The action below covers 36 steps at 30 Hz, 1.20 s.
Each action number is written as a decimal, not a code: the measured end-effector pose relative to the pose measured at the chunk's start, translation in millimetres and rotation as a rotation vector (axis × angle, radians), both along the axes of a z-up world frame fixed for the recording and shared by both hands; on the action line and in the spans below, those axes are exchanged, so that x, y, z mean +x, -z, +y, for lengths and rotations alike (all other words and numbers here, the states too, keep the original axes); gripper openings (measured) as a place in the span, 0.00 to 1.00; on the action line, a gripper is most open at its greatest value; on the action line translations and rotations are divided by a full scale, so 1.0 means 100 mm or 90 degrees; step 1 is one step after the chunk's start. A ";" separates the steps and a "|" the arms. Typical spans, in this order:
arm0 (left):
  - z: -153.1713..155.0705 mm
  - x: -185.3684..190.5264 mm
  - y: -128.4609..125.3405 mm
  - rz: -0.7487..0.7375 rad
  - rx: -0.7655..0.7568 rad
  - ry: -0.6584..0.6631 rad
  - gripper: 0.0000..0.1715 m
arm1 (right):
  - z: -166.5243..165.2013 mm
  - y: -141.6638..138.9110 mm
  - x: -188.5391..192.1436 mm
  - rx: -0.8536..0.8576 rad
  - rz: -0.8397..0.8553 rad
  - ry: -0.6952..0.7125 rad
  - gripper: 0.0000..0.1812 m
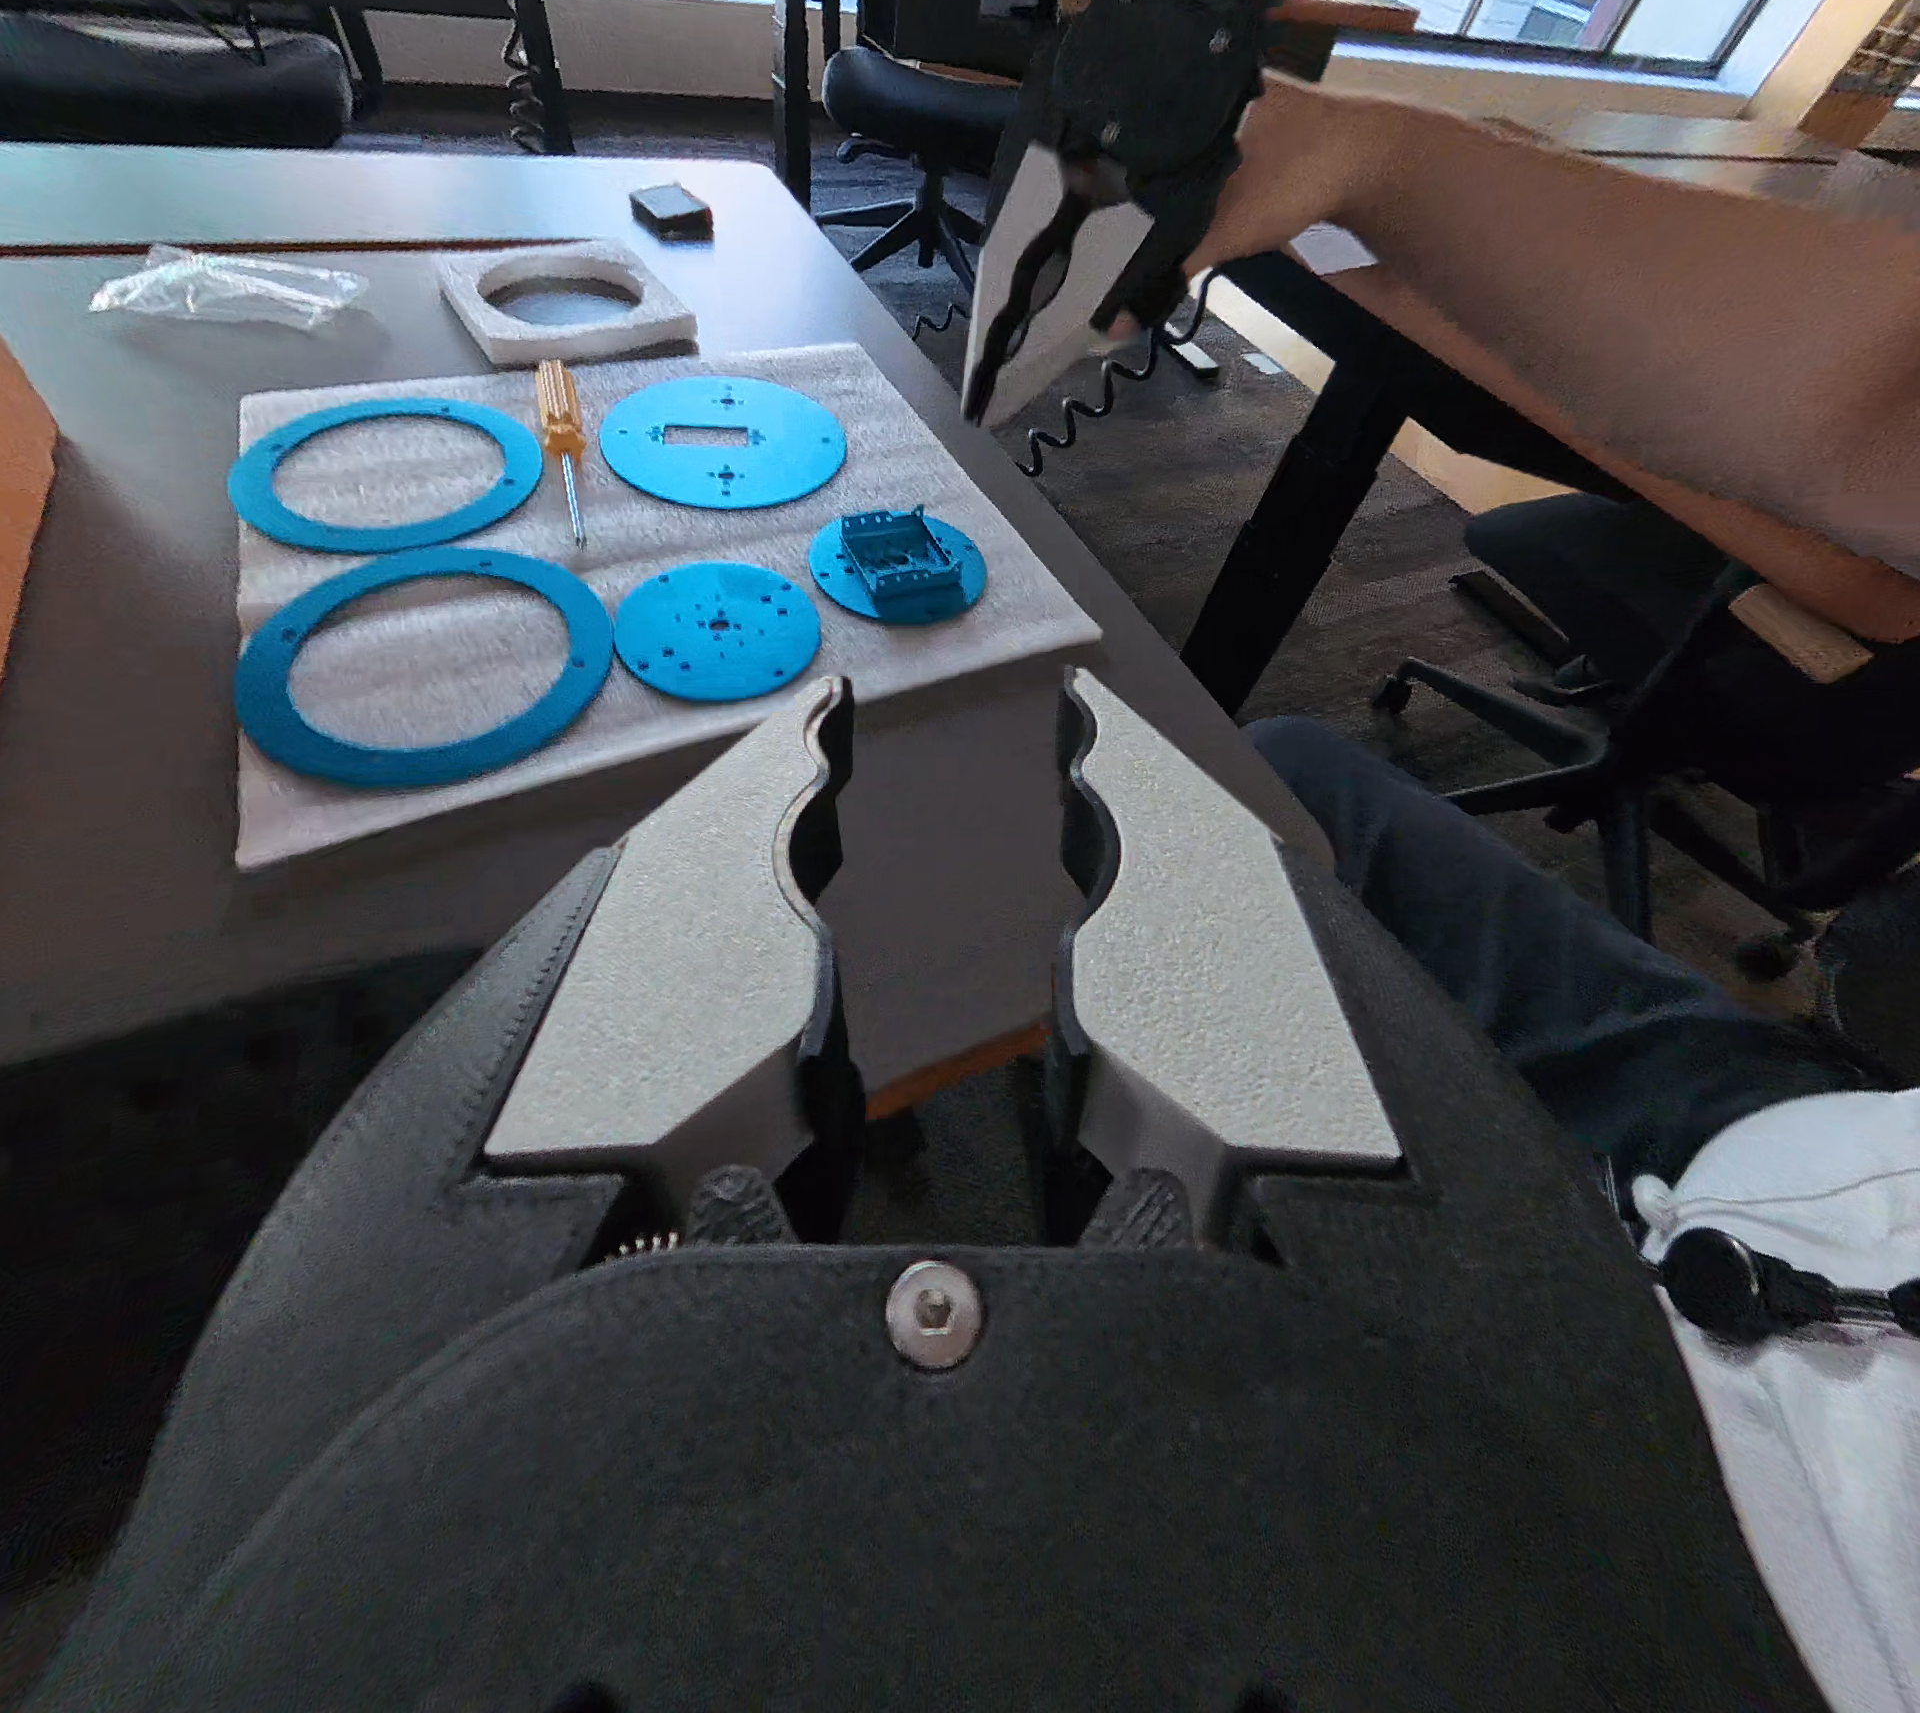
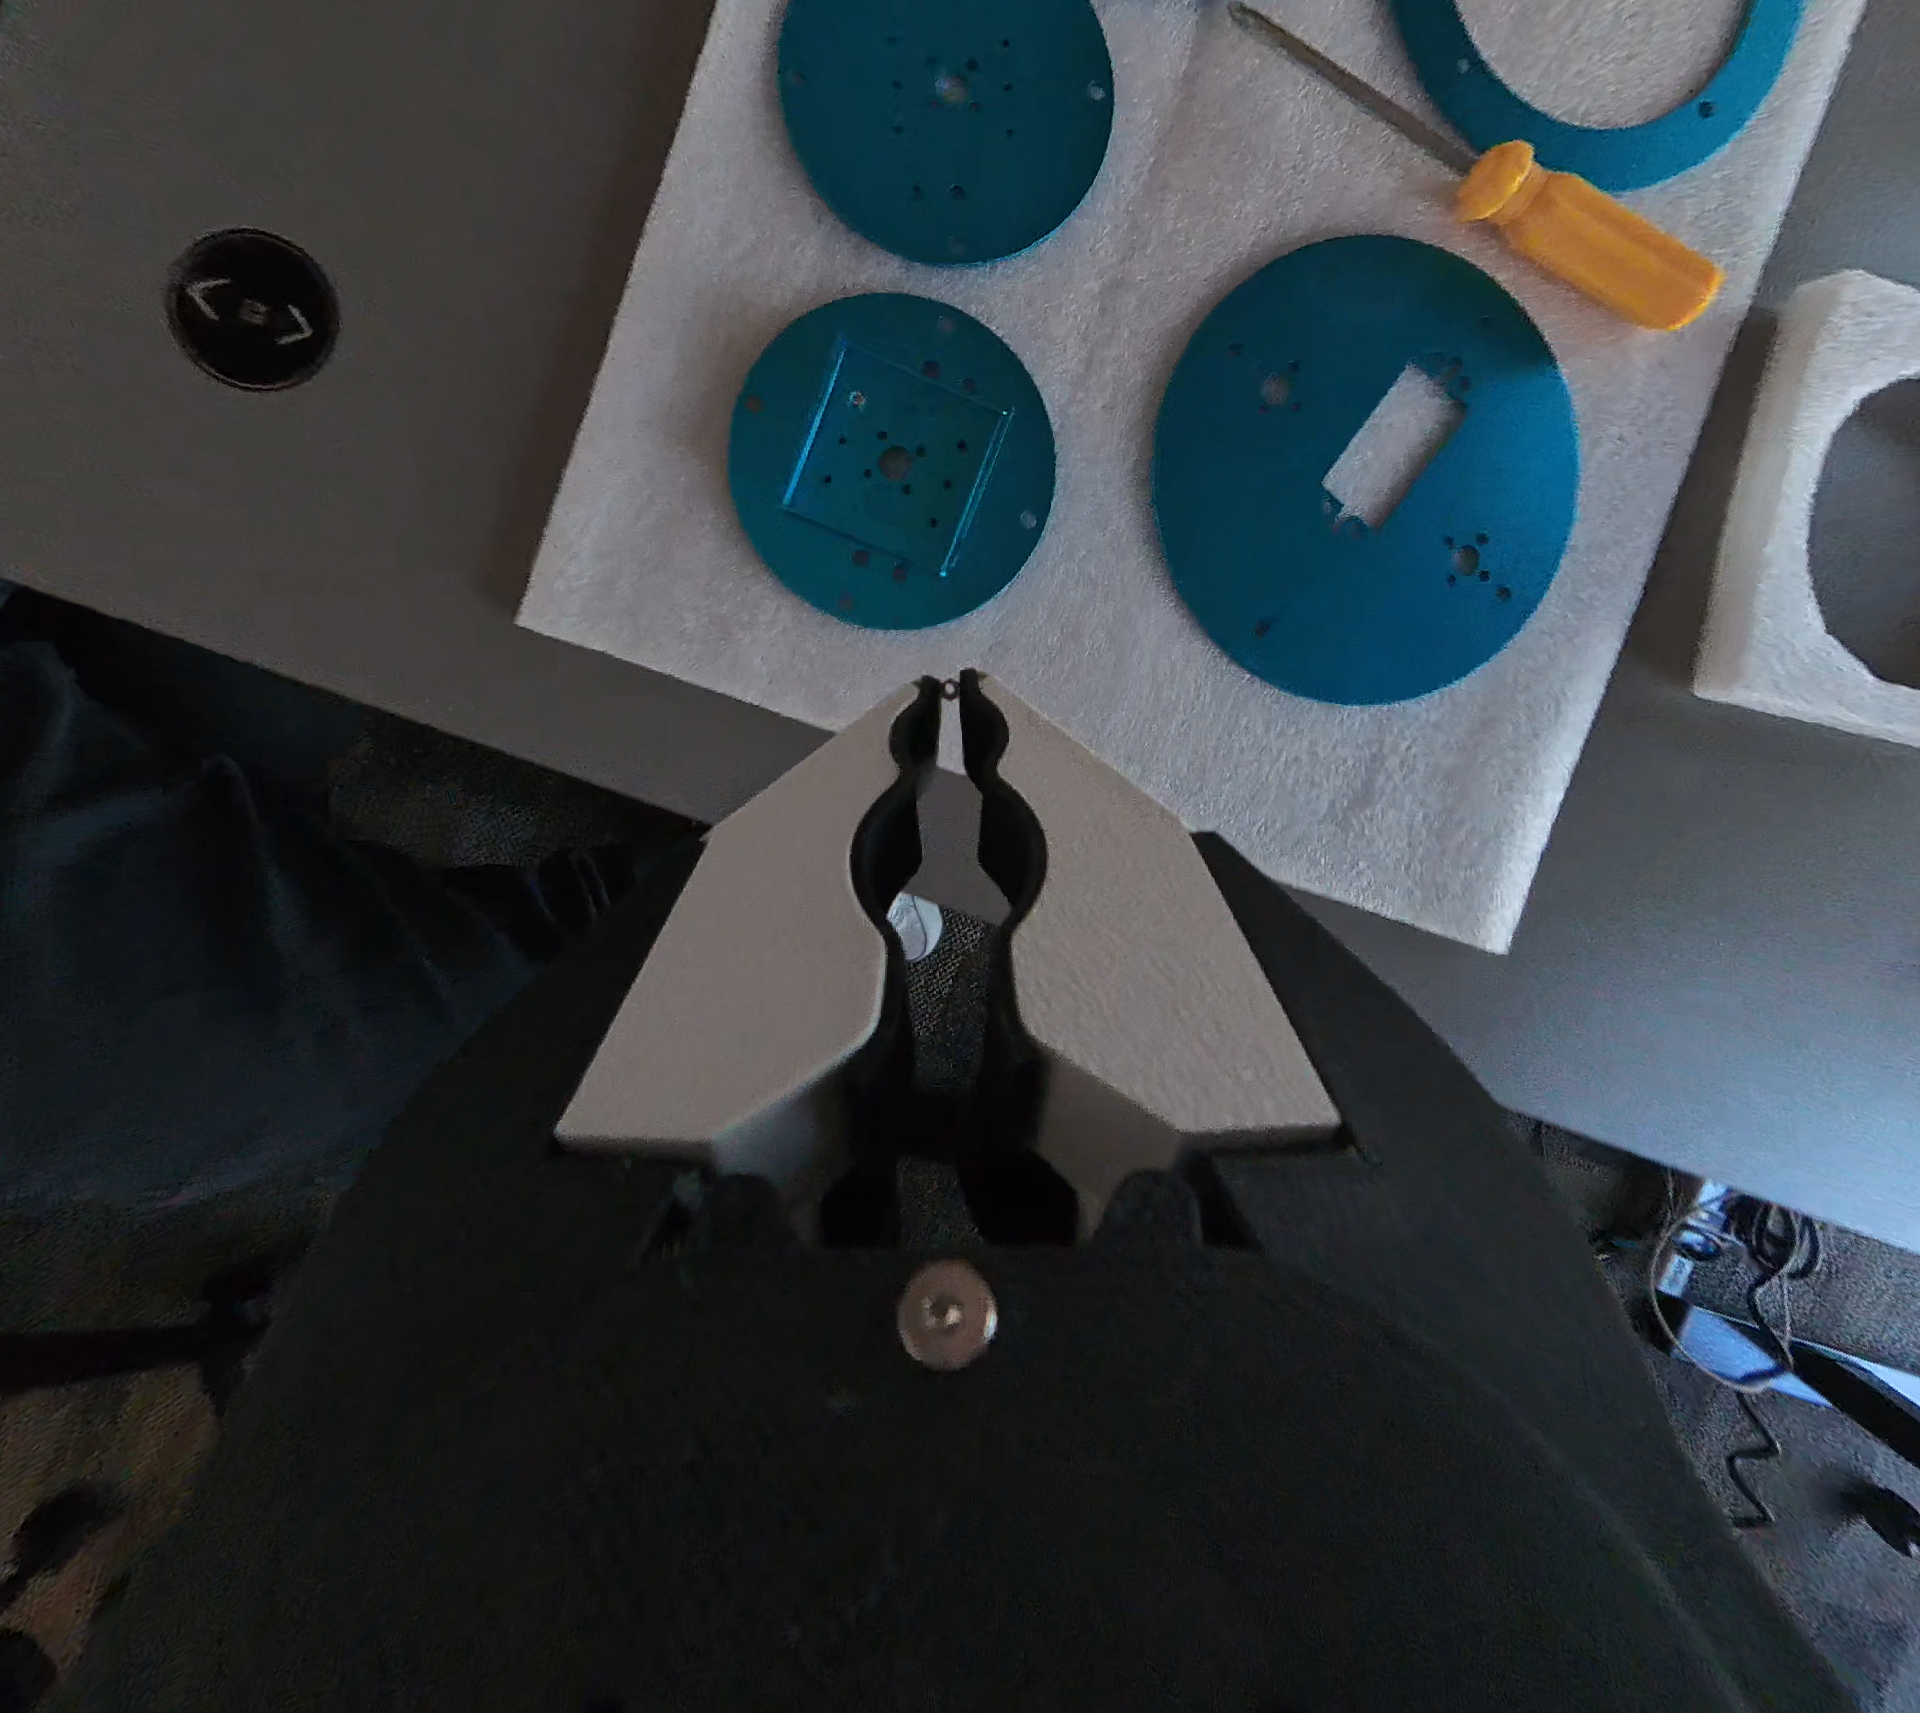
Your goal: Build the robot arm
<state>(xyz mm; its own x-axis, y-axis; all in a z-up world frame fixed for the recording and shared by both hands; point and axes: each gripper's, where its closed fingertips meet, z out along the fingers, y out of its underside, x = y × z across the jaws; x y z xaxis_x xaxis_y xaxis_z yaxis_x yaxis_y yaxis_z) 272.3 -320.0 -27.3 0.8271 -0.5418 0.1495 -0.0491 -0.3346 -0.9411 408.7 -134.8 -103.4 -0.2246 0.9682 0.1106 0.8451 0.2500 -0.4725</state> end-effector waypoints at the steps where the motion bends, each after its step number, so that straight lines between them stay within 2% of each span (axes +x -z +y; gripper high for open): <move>1: 0.12 0.00 -0.03 0.002 0.010 0.011 0.22 | 0.07 0.09 -0.03 0.002 -0.010 -0.008 0.01; 5: 0.46 -0.03 -0.09 0.001 0.017 0.040 0.22 | 0.20 0.32 -0.10 -0.024 -0.028 -0.027 0.01; 10: 0.61 -0.05 -0.11 -0.017 0.007 0.045 0.22 | 0.28 0.45 -0.09 -0.046 -0.031 -0.036 0.01; 22: 0.42 -0.10 -0.15 0.017 -0.002 0.058 0.22 | 0.21 0.51 -0.13 -0.057 -0.026 -0.048 0.02; 26: 0.34 -0.13 -0.10 0.020 -0.014 0.056 0.22 | 0.21 0.47 -0.10 -0.070 -0.003 -0.030 0.07; 30: 0.30 -0.18 -0.02 0.014 -0.029 0.042 0.22 | 0.24 0.28 -0.10 -0.051 0.106 -0.006 0.07; 36: 0.37 -0.24 0.23 0.009 -0.082 0.021 0.22 | 0.35 0.08 -0.02 -0.042 0.283 0.094 0.07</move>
<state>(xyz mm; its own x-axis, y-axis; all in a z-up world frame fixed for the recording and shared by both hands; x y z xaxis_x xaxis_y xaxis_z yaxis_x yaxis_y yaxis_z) 248.5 -282.8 -50.6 0.8119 -0.5454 0.2082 -0.0752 -0.4513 -0.8892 407.2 -99.3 -111.4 -0.0281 0.9943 0.1025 0.5818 0.0996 -0.8072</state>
